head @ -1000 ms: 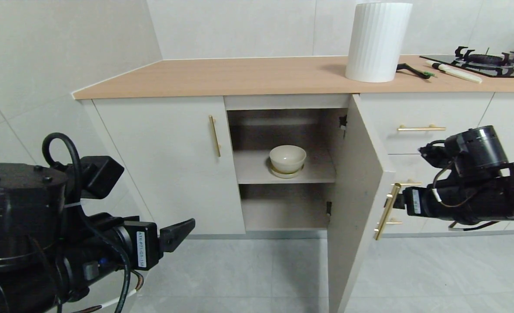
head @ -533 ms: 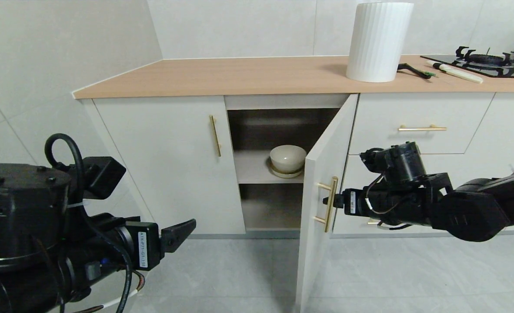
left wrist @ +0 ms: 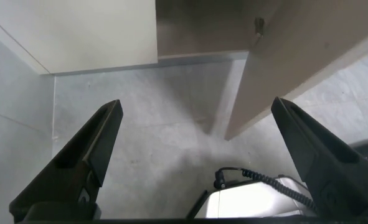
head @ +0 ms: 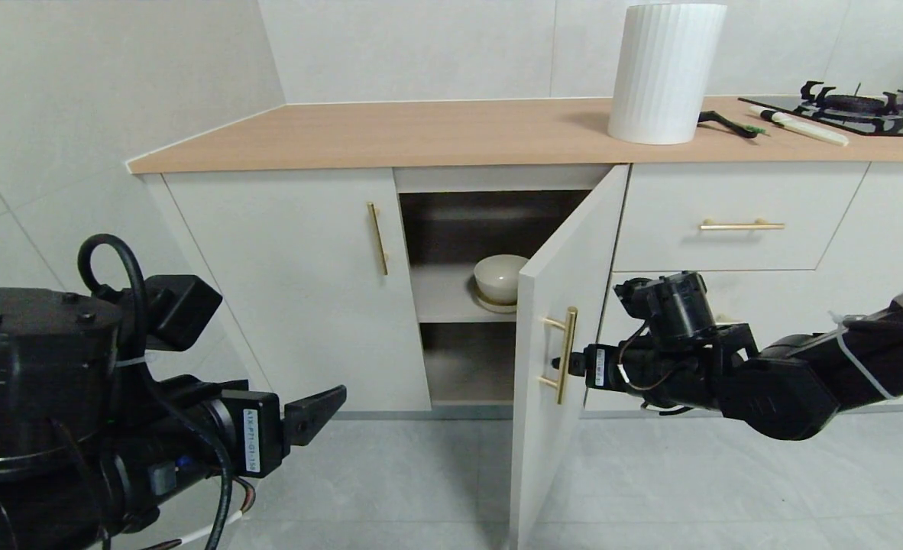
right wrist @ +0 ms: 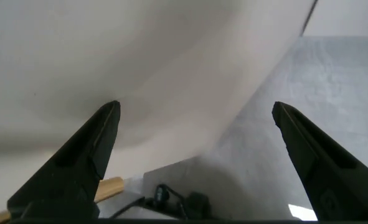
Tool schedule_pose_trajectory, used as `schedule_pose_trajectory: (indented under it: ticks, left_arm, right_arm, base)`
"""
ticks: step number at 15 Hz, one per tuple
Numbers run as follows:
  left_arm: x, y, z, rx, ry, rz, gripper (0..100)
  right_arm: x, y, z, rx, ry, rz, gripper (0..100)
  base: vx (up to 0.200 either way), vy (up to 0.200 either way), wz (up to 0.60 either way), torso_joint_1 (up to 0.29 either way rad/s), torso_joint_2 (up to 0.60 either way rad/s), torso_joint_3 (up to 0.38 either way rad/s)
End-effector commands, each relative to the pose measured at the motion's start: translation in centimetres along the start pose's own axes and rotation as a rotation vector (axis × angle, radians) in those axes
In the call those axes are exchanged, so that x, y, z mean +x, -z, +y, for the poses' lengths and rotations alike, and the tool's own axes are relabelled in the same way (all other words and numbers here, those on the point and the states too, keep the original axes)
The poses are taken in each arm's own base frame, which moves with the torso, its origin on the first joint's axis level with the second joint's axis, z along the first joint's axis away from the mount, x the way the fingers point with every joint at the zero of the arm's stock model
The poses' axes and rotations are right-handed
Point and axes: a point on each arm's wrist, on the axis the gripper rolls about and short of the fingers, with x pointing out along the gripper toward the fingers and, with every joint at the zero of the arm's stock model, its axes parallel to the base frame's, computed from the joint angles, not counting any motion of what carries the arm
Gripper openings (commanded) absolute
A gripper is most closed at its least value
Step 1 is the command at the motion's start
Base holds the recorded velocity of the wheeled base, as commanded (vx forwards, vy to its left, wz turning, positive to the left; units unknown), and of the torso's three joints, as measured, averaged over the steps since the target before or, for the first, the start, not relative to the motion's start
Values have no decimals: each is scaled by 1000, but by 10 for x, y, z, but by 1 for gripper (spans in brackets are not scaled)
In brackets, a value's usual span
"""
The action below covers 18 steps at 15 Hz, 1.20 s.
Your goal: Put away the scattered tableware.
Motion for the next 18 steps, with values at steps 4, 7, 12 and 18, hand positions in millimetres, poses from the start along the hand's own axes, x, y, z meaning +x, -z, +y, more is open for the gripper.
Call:
schedule_pose_trajectory:
  ticks: [4, 7, 12, 18]
  left_arm:
    - [1, 1, 0, 2, -2, 6, 100]
    - [2, 1, 0, 4, -3, 10, 100]
    - [0, 0, 0, 0, -3, -2, 100]
    - [1, 1, 0, 0, -3, 4, 100]
  right_arm:
    - [9, 5, 5, 31, -3, -16, 100]
    - [20, 8, 10, 81, -36, -60, 100]
    - [45, 7, 15, 152, 2, -169, 100]
    - [60, -7, 15, 242, 66, -282, 100]
  base:
    - [200, 0, 0, -1, 2, 0]
    - [200, 0, 0, 1, 5, 5]
    - [120, 0, 0, 1, 0, 1]
    - [0, 0, 0, 0, 0, 0]
